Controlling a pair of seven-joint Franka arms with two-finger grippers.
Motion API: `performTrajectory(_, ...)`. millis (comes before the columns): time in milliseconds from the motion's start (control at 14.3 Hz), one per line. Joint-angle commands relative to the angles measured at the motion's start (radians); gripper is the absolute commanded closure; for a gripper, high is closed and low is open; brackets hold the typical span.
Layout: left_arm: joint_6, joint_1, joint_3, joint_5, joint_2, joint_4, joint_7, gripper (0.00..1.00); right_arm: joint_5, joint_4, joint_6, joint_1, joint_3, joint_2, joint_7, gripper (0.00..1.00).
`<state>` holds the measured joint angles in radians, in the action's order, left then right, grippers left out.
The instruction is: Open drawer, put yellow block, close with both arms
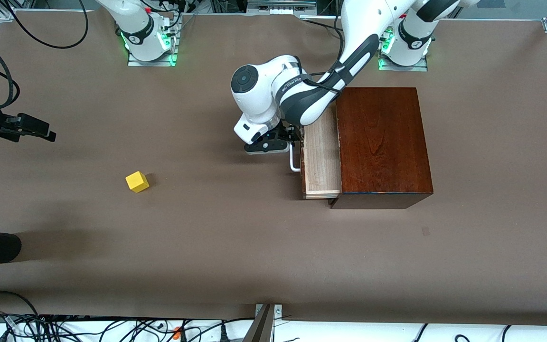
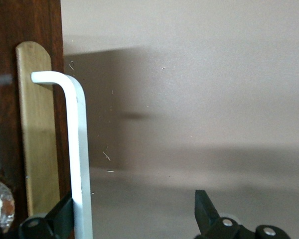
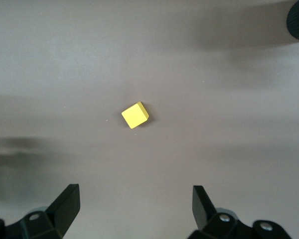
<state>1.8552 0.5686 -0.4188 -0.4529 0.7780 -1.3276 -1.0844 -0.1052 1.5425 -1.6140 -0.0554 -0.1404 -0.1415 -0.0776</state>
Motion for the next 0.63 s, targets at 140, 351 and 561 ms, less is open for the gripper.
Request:
performTrajectory(140, 0.036, 0.056, -0.006, 0.003, 0.08, 0.139, -0.006, 0.0, 0.047, -0.01, 0.006, -0.011, 0.004, -0.013, 0.012, 0.0)
performTrajectory(351, 0.033, 0.08, -0.008, 0.006, 0.073, 0.14, -0.008, 0.0, 0.047, -0.012, 0.002, -0.006, 0.001, -0.047, -0.004, 0.0)
performTrajectory(561, 0.022, 0.083, -0.008, 0.017, 0.064, 0.139, -0.006, 0.0, 0.039, -0.012, -0.003, -0.004, 0.001, -0.049, 0.01, 0.0)
